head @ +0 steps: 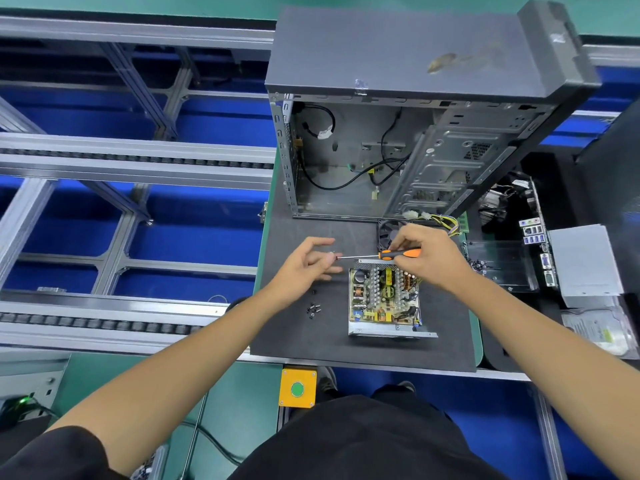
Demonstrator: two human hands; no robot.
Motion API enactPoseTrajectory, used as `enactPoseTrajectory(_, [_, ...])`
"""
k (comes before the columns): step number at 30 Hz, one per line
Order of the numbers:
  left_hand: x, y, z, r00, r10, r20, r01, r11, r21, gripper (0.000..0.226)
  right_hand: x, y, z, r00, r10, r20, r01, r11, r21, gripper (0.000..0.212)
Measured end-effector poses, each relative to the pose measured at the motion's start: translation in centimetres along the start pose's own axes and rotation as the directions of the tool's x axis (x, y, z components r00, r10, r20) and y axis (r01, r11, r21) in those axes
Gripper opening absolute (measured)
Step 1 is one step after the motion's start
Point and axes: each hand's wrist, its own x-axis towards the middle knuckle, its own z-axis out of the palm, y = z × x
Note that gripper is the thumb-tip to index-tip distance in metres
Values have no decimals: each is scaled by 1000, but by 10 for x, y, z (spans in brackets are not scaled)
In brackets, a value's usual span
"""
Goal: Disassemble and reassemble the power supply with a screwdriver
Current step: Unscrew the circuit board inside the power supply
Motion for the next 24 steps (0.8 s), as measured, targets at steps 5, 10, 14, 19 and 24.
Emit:
enactPoseTrajectory(5, [-2, -13, 3, 998, -5, -68, 21, 973, 231, 11, -11, 11, -9, 999, 19, -27, -19, 999, -26, 14])
enactPoseTrajectory(10, [-10, -22, 27, 987, -9, 158, -70, 871, 485, 5, -27, 23, -22, 998, 30, -61, -33, 998, -55, 13])
enactPoseTrajectory(14, [-11, -23, 63, 952, -62, 301, -130, 805, 579, 10, -39, 37, -31, 994, 58, -88, -63, 997, -51, 16])
enactPoseTrajectory(19, [0, -16, 93, 909, -109, 401, -232, 667, 708, 12, -44, 52, -38, 993, 63, -95, -65, 998, -14, 17])
enactPoseTrajectory(24, [14, -7, 110, 897, -198, 396, -185, 646, 740, 17, -46, 60, -50, 992, 49, -114, -43, 998, 50, 18])
